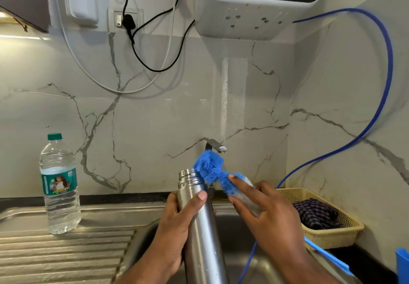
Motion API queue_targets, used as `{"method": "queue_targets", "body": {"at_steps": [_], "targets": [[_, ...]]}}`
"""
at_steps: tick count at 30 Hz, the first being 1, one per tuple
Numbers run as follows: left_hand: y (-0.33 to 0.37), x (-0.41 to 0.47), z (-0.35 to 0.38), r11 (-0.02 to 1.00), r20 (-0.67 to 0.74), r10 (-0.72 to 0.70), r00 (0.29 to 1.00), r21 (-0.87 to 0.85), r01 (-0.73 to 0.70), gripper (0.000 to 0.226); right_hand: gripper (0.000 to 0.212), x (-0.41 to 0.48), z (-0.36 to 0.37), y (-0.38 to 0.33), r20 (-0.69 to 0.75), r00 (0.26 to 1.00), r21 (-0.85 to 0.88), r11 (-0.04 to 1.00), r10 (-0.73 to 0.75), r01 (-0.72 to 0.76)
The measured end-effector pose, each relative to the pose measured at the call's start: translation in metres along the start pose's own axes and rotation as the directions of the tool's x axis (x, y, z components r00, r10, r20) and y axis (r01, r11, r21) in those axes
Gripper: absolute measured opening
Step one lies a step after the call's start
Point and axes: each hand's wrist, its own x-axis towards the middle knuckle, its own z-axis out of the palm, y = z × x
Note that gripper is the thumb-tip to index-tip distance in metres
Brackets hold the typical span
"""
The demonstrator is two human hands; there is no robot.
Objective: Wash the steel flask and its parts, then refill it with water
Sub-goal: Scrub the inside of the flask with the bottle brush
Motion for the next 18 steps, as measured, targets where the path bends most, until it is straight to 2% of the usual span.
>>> {"method": "queue_targets", "body": {"at_steps": [4,7,10,15,18], "targets": [[-0.001,-0.001,0.002,0.997,0.043,0.046,0.998,0.055,-0.048,0.052,0.047,0.002,-0.004,-0.003,-0.072,0.978,0.019,0.98,-0.194,0.196],[0.001,-0.001,0.002,0.985,-0.006,0.095,0.995,0.143,-0.093,0.059,0.049,0.008,-0.002,0.006,-0.056,0.954,-0.024,0.956,-0.293,0.293],[0.005,0.001,-0.003,0.984,-0.035,0.104,0.994,0.15,-0.098,0.061,0.05,0.01,-0.001,0.024,-0.076,0.952,-0.031,0.955,-0.296,0.294],[0.003,0.0,-0.001,0.964,0.051,0.149,0.988,0.214,-0.156,0.049,0.061,0.008,0.0,0.007,-0.033,0.922,0.003,0.922,-0.386,0.387],[0.005,0.003,-0.006,0.973,0.012,0.128,0.992,0.192,-0.127,0.05,0.059,0.011,0.0,0.019,-0.061,0.932,-0.003,0.933,-0.358,0.359]]}}
